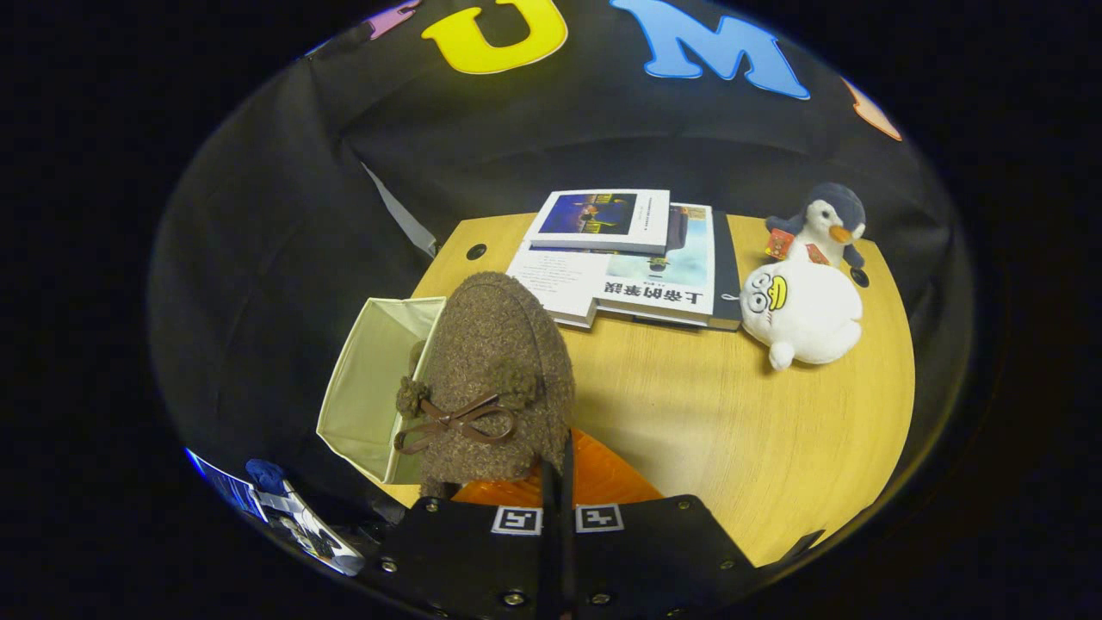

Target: Open the storage box then place both shoes into the box .Put the left shoe in first, then the right shoe, with the right side of both shoes facing outward in a uniform manner.

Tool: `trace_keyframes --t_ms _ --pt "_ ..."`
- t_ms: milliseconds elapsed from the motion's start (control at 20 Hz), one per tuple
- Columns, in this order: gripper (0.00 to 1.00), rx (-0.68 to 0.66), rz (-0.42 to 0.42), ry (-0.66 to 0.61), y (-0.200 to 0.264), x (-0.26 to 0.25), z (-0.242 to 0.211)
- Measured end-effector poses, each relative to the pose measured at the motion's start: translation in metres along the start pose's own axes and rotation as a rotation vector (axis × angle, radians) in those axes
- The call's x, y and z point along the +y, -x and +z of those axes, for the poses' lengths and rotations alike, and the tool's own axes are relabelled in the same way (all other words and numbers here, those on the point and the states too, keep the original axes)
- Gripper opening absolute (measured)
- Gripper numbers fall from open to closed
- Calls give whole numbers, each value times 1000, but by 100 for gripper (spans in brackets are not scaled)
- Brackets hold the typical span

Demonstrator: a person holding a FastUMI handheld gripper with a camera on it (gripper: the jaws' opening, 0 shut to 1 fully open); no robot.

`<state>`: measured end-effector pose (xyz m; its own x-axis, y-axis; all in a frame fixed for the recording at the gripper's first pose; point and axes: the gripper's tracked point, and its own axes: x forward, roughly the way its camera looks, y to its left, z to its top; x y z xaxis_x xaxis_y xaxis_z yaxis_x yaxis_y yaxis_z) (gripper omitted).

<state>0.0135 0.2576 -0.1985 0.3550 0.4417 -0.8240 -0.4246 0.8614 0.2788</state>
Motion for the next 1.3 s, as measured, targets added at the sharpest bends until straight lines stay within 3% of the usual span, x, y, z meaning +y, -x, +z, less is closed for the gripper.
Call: trace_keyframes --t_ms 650,1300 --pt "0 27 137 81 -22 134 45" --pt "0 113 137 140 -76 202 37"
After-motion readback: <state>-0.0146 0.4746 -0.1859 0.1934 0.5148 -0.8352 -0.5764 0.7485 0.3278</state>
